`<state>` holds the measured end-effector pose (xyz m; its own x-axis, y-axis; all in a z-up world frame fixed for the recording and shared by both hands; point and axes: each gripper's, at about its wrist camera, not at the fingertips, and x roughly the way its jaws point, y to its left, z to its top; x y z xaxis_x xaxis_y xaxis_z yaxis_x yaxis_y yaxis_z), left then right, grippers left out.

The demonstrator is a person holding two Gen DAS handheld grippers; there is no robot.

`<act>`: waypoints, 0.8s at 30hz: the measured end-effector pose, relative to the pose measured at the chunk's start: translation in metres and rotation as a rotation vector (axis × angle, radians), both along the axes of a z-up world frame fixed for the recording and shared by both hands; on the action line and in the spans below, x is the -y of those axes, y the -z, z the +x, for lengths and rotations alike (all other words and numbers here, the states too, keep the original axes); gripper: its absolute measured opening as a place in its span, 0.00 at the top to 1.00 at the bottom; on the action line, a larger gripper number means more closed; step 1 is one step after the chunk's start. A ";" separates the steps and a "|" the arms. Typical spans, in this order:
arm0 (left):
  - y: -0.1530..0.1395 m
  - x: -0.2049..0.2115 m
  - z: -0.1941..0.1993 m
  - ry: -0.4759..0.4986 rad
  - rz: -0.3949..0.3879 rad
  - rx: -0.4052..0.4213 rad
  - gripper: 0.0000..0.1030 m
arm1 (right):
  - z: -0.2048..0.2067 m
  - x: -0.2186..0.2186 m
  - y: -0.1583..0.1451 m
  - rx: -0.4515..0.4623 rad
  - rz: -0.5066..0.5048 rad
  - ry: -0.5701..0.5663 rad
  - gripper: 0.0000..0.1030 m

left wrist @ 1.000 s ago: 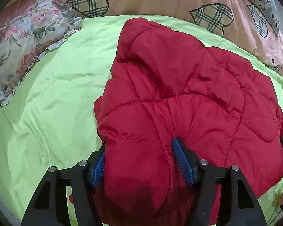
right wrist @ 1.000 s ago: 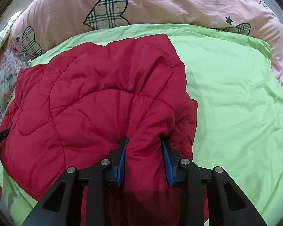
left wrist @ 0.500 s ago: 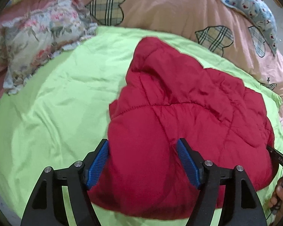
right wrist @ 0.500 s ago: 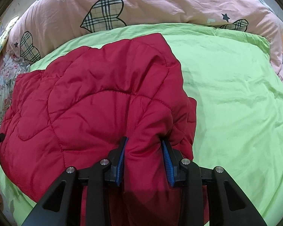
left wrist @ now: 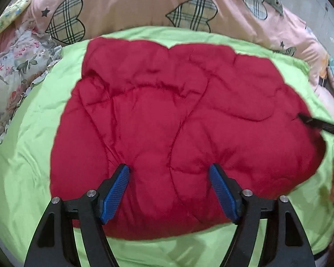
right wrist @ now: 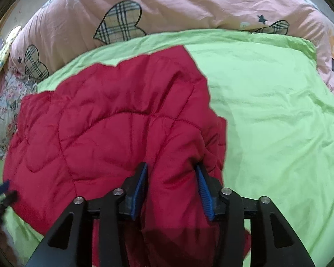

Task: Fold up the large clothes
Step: 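Release the coat and press the folded bundle flat with both tools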

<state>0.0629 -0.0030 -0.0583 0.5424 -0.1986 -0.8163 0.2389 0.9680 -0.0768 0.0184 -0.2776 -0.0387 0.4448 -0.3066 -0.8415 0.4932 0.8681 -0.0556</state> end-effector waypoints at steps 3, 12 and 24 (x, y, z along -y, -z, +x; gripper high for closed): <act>0.002 0.000 0.002 0.001 -0.018 0.001 0.25 | -0.018 -0.021 -0.033 0.069 -0.103 -0.016 0.39; -0.005 0.004 0.015 -0.009 -0.004 -0.010 0.23 | 0.014 -0.078 -0.017 0.014 -0.040 -0.240 0.26; 0.005 0.007 0.058 -0.082 0.078 -0.033 0.11 | 0.009 -0.047 0.023 -0.031 -0.009 -0.153 0.22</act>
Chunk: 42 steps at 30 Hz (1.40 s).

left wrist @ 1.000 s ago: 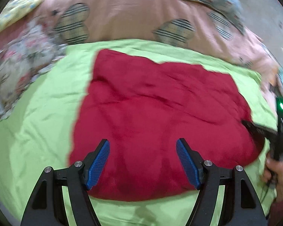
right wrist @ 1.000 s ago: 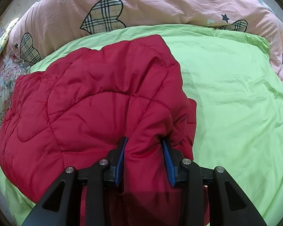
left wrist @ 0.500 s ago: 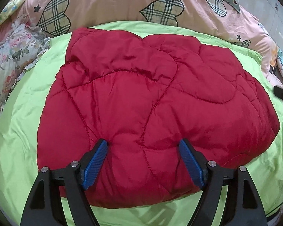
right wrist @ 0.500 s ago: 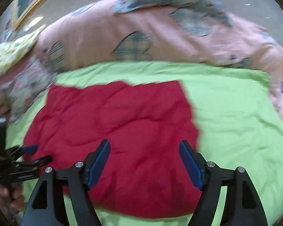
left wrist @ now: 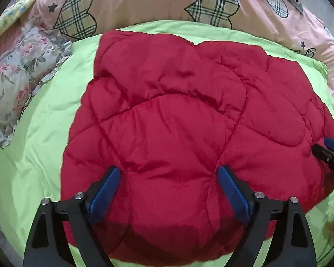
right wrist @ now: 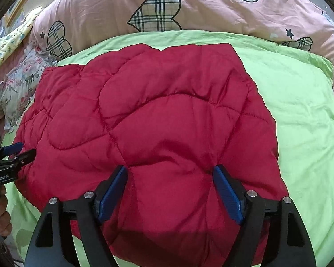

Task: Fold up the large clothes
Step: 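Release the coat and press the folded bundle flat with both tools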

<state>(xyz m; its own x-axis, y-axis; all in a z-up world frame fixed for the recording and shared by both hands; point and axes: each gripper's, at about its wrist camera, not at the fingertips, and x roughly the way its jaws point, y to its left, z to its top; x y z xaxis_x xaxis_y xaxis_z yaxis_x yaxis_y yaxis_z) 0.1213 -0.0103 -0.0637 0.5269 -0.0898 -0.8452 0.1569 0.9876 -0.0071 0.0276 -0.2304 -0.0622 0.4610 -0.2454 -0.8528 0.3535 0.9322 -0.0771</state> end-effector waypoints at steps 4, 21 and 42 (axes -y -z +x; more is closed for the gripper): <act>0.004 0.004 0.008 -0.002 0.006 -0.003 0.08 | 0.001 0.003 0.003 0.004 0.000 0.000 0.21; 0.008 0.002 0.012 0.002 0.022 0.005 0.03 | 0.024 0.000 0.012 -0.006 -0.036 -0.028 0.16; -0.020 -0.011 -0.030 -0.015 -0.043 0.013 0.01 | -0.015 -0.024 -0.036 0.039 0.028 -0.054 0.13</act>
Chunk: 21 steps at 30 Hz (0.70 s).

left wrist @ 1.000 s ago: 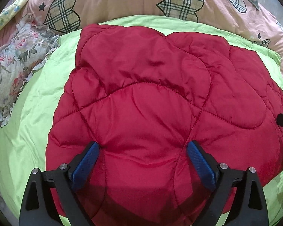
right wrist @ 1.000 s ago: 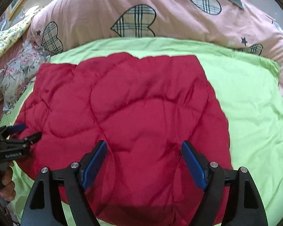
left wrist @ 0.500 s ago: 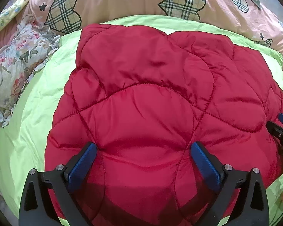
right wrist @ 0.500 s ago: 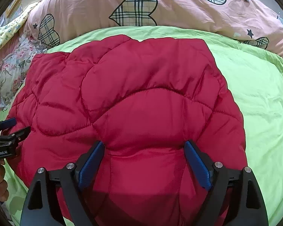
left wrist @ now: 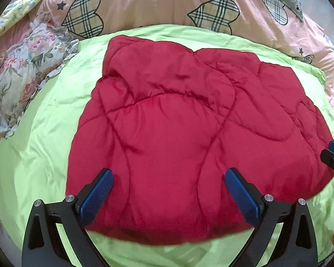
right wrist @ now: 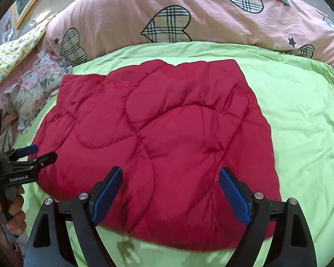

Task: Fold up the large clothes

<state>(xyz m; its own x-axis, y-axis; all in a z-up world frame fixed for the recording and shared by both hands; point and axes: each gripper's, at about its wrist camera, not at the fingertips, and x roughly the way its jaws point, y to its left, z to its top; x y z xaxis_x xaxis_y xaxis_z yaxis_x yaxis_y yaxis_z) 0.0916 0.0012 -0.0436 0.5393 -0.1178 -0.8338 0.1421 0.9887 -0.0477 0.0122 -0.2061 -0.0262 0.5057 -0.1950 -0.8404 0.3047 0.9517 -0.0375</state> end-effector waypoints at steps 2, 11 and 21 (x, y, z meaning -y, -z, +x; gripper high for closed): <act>-0.004 -0.004 -0.013 -0.001 -0.013 0.006 0.01 | -0.010 -0.005 -0.004 0.000 0.008 -0.013 0.13; -0.013 -0.005 -0.062 0.011 0.033 0.009 0.01 | -0.048 -0.033 -0.004 -0.055 0.038 -0.072 0.11; -0.034 0.004 -0.090 -0.027 0.141 0.010 0.01 | -0.078 -0.055 -0.017 -0.066 0.040 -0.100 0.10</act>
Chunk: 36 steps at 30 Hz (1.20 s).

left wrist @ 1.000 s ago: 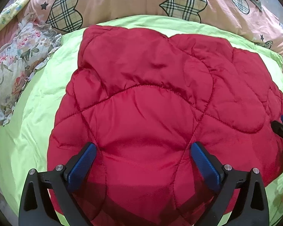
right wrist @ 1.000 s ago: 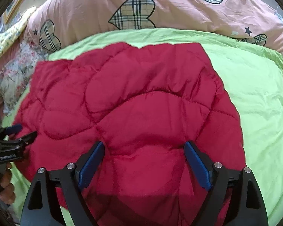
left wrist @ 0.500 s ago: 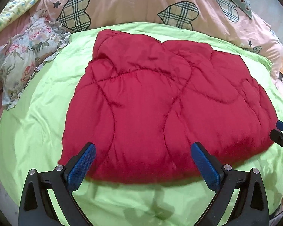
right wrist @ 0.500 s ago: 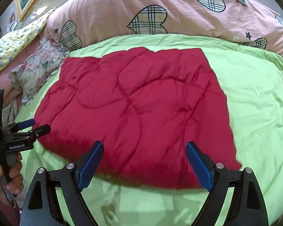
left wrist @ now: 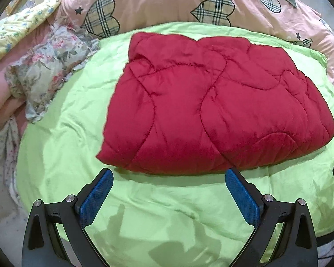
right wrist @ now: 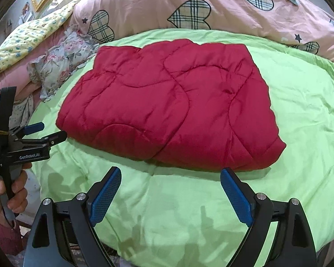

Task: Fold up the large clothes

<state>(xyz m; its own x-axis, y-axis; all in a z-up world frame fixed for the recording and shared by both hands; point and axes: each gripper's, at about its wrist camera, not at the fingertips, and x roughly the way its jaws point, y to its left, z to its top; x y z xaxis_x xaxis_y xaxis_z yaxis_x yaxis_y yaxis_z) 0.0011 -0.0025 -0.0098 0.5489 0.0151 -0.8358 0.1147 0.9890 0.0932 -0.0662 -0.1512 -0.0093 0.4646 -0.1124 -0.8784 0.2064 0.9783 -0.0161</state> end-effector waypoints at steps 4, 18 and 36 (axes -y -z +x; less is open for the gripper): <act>-0.013 0.004 -0.010 -0.004 0.018 0.032 0.01 | -0.002 -0.011 -0.015 0.026 -0.018 -0.021 0.06; -0.027 0.007 -0.015 0.000 0.013 0.056 0.01 | 0.022 -0.017 -0.028 0.057 -0.047 -0.047 0.05; -0.026 0.006 0.011 0.005 -0.002 0.048 0.01 | 0.041 -0.003 -0.019 0.032 -0.024 -0.014 0.05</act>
<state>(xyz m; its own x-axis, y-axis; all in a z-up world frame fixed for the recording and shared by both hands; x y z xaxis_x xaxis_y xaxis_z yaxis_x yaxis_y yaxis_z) 0.0118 -0.0089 0.0165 0.5883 0.0111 -0.8086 0.1146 0.9887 0.0970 -0.0250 -0.1480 0.0094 0.4940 -0.1267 -0.8602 0.1935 0.9805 -0.0333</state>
